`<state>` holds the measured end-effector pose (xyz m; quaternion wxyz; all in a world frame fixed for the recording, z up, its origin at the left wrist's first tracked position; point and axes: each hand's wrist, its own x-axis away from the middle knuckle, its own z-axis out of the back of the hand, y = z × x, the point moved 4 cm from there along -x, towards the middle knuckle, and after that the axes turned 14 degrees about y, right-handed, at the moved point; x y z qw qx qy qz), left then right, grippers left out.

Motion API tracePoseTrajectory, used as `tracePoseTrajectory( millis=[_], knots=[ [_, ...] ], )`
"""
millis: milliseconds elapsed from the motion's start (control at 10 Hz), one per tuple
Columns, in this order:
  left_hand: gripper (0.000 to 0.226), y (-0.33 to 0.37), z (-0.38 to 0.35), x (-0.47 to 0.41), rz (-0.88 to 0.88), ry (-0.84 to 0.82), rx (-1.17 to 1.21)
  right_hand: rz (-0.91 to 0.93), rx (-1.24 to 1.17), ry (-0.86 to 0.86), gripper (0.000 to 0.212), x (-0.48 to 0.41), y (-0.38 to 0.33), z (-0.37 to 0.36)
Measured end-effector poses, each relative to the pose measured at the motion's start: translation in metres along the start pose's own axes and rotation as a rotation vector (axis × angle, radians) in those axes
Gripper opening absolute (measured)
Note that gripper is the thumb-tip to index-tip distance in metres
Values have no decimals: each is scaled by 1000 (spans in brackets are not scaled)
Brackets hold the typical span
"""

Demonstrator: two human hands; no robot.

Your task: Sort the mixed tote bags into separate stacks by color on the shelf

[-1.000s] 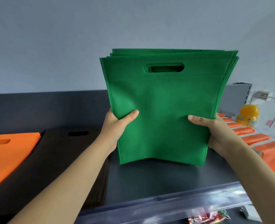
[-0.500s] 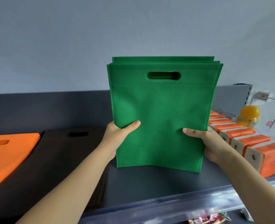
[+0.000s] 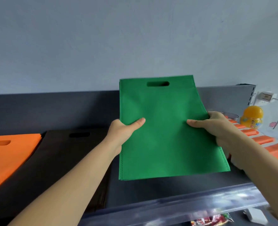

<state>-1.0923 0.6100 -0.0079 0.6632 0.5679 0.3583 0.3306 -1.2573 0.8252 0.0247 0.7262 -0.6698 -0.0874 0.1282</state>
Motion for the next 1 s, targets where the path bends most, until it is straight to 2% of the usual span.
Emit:
tracePoseTrajectory(
  millis=[100,200,300,400,500,600,800,900,1000],
  knots=[
    [108,-21,-2,1,107,-54,-199,-105,182,-8,34,-3,20,-3],
    [119,-47,-6,4,183,-174,-422,-155,375,18,44,-5,49,-7],
    [132,-59,-10,8,158,-256,-628,-151,526,13,61,-6,71,-12],
    [109,-45,-11,14,-179,-121,-1062,-128,634,-3,70,-11,78,-15],
    [78,-28,-22,33,-452,-184,-1080,-88,725,-23,76,-16,83,-13],
    [60,-44,-32,52,-466,-392,-1211,-62,782,-26,82,-18,89,-8],
    [57,-67,-34,60,-447,-386,-1320,104,1018,8,55,-21,89,-8],
    [57,-64,-34,62,-436,-389,-1306,162,1087,37,50,-16,88,-12],
    [60,-52,-30,65,-498,-353,-1241,201,1092,84,48,-7,82,-16]
  ],
)
